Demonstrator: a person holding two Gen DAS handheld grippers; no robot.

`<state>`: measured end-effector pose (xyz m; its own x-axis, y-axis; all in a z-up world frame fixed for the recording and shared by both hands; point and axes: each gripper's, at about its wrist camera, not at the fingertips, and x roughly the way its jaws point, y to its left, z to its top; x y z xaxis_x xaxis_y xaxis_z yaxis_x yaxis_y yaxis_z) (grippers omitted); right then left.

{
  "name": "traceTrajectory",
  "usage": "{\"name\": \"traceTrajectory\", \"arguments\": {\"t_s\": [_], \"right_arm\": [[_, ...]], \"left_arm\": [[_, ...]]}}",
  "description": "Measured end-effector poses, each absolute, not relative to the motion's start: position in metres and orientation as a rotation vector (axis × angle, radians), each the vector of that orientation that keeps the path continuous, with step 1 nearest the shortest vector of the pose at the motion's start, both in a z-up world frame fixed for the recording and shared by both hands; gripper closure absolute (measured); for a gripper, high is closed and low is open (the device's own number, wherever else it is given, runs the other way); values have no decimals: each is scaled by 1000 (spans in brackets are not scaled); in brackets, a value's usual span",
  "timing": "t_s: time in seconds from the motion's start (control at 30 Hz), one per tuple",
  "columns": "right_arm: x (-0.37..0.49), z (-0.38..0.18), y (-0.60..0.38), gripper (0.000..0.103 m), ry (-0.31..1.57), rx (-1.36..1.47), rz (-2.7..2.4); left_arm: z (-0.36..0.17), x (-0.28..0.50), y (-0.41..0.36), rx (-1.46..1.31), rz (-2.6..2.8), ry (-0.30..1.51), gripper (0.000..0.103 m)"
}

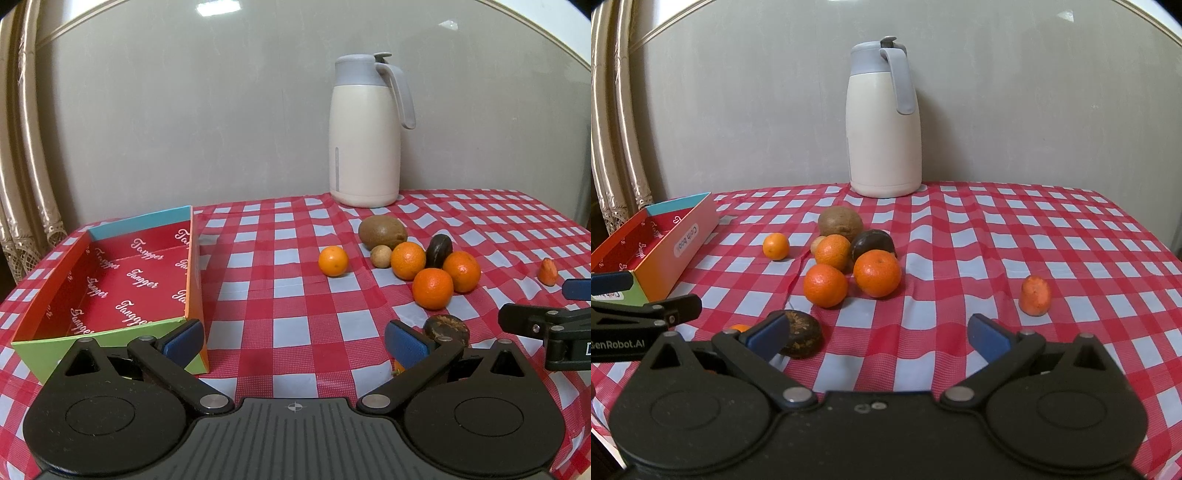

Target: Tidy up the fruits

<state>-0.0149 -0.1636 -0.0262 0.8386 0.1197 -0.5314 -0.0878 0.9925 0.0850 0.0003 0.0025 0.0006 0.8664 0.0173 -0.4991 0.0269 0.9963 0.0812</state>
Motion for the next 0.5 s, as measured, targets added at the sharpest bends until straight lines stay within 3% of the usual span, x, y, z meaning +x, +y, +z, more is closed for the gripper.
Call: {"name": "traceTrajectory", "arguments": {"t_s": [0.5], "right_arm": [[-14, -27, -162, 0, 571, 55, 109]], "left_arm": [[1, 1, 2, 87, -5, 524, 0]]}}
